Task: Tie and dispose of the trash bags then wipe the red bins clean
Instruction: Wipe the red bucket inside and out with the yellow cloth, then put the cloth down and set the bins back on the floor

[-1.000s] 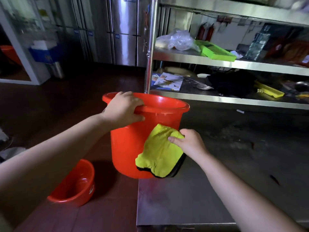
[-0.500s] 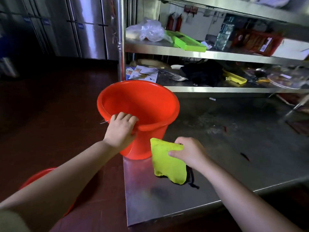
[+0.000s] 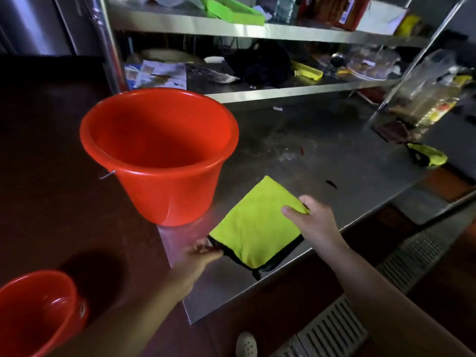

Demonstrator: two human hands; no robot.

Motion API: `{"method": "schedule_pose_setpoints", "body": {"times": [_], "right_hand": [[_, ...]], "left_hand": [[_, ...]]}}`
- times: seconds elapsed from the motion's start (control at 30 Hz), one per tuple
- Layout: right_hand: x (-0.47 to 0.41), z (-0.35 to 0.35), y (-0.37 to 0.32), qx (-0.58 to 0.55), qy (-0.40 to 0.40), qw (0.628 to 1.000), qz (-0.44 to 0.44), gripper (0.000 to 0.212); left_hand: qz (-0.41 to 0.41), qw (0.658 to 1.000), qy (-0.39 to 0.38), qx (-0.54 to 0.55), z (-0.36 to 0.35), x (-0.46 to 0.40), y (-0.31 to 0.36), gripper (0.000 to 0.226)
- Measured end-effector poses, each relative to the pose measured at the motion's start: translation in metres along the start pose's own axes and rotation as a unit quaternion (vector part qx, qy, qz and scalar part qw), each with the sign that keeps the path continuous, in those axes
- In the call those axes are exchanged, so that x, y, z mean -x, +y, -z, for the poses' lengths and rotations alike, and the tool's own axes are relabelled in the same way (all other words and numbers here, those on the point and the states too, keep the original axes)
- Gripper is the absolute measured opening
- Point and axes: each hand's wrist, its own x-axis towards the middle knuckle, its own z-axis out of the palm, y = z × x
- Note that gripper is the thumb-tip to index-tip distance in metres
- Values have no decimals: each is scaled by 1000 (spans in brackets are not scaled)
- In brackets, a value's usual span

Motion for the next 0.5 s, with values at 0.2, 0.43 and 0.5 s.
{"method": "schedule_pose_setpoints", "body": {"times": [0.2, 0.43, 0.5], "right_hand": [[-28, 19, 59, 36, 44, 998, -17, 25], [-86, 36, 131, 66, 40, 996, -46, 35], [-90, 29, 164, 175, -19, 983, -56, 32]], "left_hand": [[42, 994, 3, 100, -63, -39, 14, 26], [73, 991, 110, 21, -118, -96, 10, 18], [101, 980, 154, -80, -127, -107, -9, 15]]}}
